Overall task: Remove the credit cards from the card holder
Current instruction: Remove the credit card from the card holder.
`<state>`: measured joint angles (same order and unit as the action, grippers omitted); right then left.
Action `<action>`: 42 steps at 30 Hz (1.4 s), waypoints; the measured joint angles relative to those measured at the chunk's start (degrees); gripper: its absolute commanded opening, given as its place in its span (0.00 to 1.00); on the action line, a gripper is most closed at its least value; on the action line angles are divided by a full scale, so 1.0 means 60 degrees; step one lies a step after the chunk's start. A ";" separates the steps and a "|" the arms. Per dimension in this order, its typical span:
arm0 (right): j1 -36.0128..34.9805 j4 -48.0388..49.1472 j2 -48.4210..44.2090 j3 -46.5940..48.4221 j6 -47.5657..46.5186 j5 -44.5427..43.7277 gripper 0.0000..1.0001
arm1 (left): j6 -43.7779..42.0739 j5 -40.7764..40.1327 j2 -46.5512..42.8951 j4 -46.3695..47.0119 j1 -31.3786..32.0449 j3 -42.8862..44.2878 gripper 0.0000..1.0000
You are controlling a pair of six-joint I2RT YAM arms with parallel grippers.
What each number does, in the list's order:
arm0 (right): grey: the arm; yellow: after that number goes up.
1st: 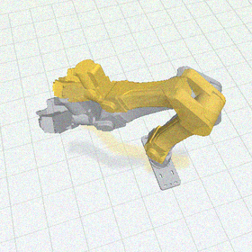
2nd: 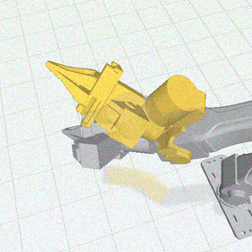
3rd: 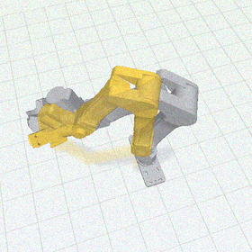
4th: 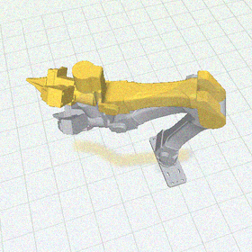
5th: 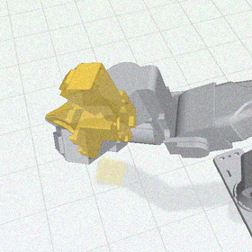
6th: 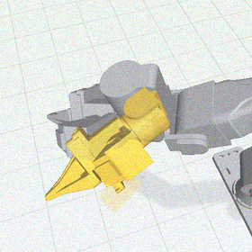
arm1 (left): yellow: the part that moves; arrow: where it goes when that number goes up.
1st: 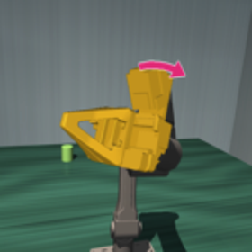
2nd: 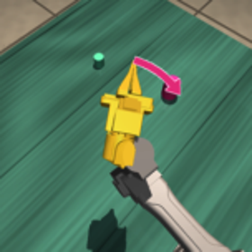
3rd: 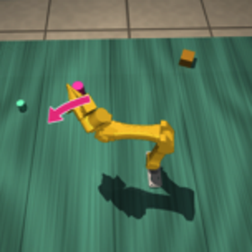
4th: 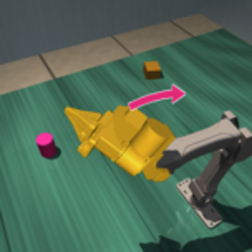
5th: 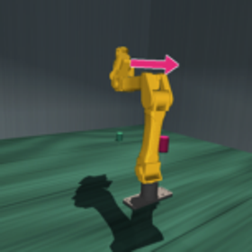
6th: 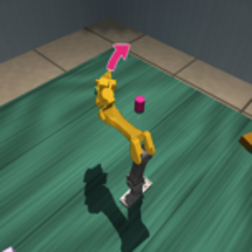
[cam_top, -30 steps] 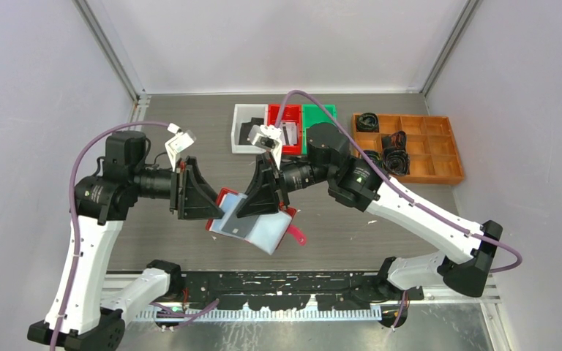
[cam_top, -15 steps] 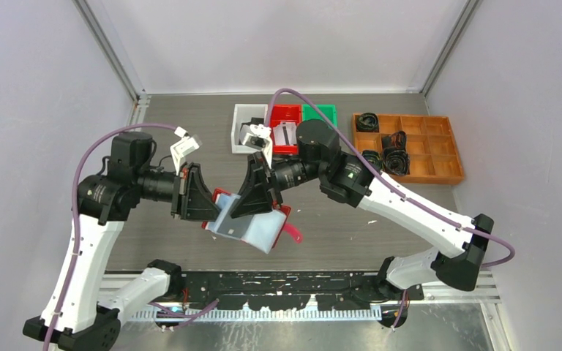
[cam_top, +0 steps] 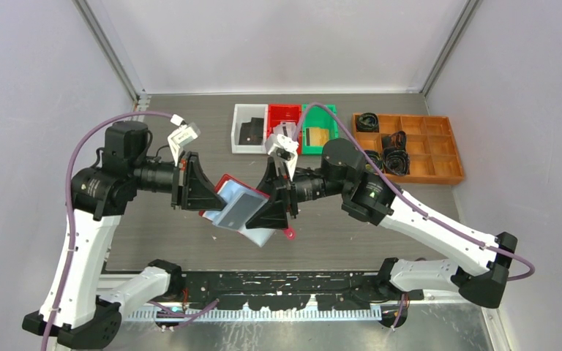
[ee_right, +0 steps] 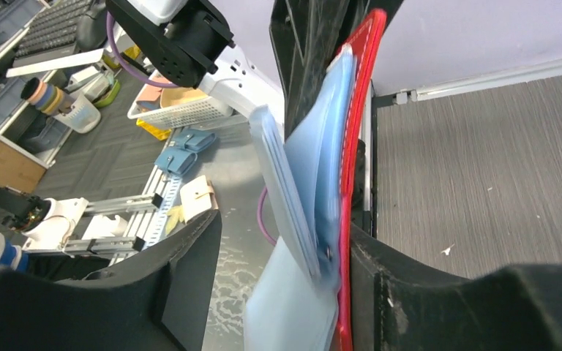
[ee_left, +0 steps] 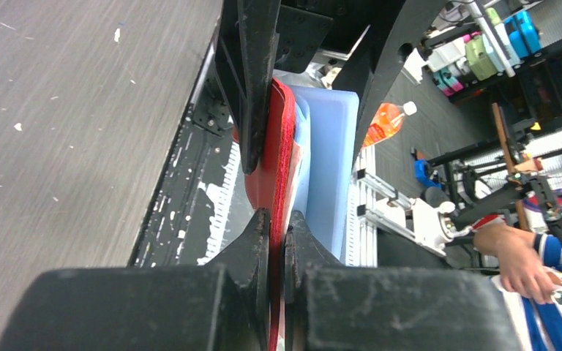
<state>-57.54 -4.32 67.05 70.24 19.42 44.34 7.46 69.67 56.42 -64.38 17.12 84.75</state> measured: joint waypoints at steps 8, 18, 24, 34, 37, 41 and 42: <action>0.0098 0.0441 -0.0262 -0.0459 0.0608 0.0015 0.60 | 0.0532 0.0222 0.0062 0.0390 0.0004 0.0091 0.00; 0.0138 0.1300 -0.0419 -0.1413 0.1974 0.0164 0.64 | -0.0583 -0.0929 0.0113 -0.0175 0.0004 0.0681 0.00; 0.0175 0.1898 -0.0506 -0.1716 0.2841 0.0208 0.56 | -0.1093 -0.1494 0.0113 -0.0393 0.0000 0.0681 0.00; 0.0259 0.2157 -0.0634 -0.1749 0.3330 0.0379 0.54 | -0.1115 -0.1501 0.0124 -0.0466 0.0000 0.0681 0.00; 0.0255 0.2222 -0.0718 -0.1749 0.3428 0.0430 0.58 | -0.1027 -0.1508 0.0124 -0.0455 0.0000 0.0681 0.00; 0.0262 0.2299 -0.0823 -0.1785 0.3559 0.0532 0.58 | -0.0856 -0.1537 0.0124 -0.0415 0.0000 0.0681 0.00; 0.0262 0.2302 -0.0874 -0.1818 0.3588 0.0539 0.57 | -0.0816 -0.1548 0.0124 -0.0408 0.0000 0.0681 0.00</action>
<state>-55.96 9.50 61.80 59.33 40.95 47.57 2.57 60.38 57.17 -66.83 17.12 88.84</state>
